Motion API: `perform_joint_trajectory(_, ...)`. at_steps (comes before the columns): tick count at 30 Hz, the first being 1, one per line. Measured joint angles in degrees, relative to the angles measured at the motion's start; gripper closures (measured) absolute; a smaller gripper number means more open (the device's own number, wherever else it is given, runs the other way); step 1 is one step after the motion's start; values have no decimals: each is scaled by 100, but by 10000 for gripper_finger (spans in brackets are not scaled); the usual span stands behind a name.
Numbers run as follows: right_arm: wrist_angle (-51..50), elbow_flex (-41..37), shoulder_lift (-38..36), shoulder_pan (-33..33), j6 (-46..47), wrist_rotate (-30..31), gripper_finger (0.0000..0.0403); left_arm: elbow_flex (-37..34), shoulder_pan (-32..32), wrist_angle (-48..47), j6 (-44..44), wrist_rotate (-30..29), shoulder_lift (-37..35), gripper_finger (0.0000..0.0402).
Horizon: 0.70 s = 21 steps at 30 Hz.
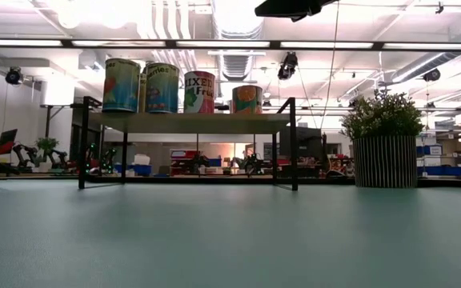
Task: Pick and place cans onto a shelf
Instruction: Put the big canned oranges on the shelf
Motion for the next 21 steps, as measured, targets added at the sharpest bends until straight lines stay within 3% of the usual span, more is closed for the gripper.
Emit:
perform_joint_trajectory(12,-3,0,0,0,4,2,394,543,190,-182,271,104,-6,91)
perform_joint_trajectory(21,-117,0,-3,0,-6,4,394,1592,1338,-713,2218,-266,-13,91)
